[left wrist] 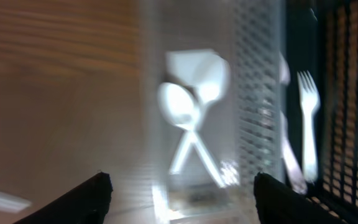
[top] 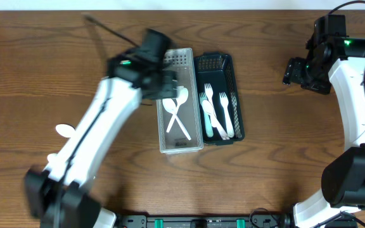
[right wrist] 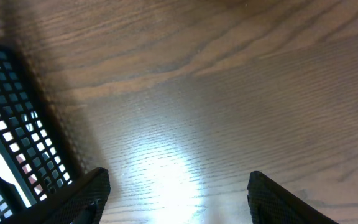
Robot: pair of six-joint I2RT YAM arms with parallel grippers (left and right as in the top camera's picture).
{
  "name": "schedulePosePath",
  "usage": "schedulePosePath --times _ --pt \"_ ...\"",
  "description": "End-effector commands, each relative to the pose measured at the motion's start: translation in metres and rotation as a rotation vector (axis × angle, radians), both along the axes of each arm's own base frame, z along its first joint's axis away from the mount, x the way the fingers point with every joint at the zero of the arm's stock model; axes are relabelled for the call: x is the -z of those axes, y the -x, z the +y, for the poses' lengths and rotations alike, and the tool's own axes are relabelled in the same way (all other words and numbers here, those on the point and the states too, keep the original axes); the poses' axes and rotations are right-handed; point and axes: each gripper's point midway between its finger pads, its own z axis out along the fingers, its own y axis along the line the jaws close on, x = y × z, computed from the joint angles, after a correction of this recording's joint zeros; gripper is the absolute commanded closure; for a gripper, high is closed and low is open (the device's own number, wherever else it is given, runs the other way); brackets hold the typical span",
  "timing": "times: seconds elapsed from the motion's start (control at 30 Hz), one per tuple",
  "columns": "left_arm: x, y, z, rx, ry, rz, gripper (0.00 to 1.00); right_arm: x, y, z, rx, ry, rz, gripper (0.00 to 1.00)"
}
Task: Pack container
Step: 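Lower the spoon into the clear basket and open left gripper, then move left gripper back and grasp a third white spoon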
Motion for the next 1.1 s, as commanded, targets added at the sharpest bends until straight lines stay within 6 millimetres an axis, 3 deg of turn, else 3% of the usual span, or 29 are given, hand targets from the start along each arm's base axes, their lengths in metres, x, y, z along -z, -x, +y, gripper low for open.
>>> schedulePosePath --times 0.0,0.07,0.17,0.37,0.53,0.67,0.83,1.07 --pt "-0.036 -0.001 0.07 -0.211 -0.099 -0.101 0.15 0.004 0.001 -0.004 -0.005 0.017 0.012 0.26" --pt "-0.044 0.006 0.113 -0.405 -0.116 -0.103 0.03 0.004 0.001 -0.005 -0.004 0.021 0.012 0.25" --pt "-0.039 0.017 0.162 -0.645 -0.093 -0.056 0.01 0.004 0.001 -0.005 -0.004 0.02 0.012 0.25" --pt "0.007 0.048 0.227 -1.024 -0.052 0.062 0.02 0.004 0.002 -0.005 -0.004 0.02 0.014 0.25" --pt "0.063 0.066 0.241 -1.11 0.036 0.157 0.02 0.004 0.002 -0.005 -0.004 0.02 0.015 0.25" --pt "0.109 0.082 0.241 -1.147 0.095 0.23 0.02 0.004 0.002 -0.005 -0.004 0.02 0.017 0.26" --pt "0.14 0.092 0.241 -1.157 0.09 0.269 0.02 0.004 0.003 -0.005 -0.004 0.02 0.018 0.25" --pt "0.167 0.082 0.243 -1.156 0.094 0.29 0.02 0.005 0.007 -0.005 -0.004 0.023 0.037 0.26"
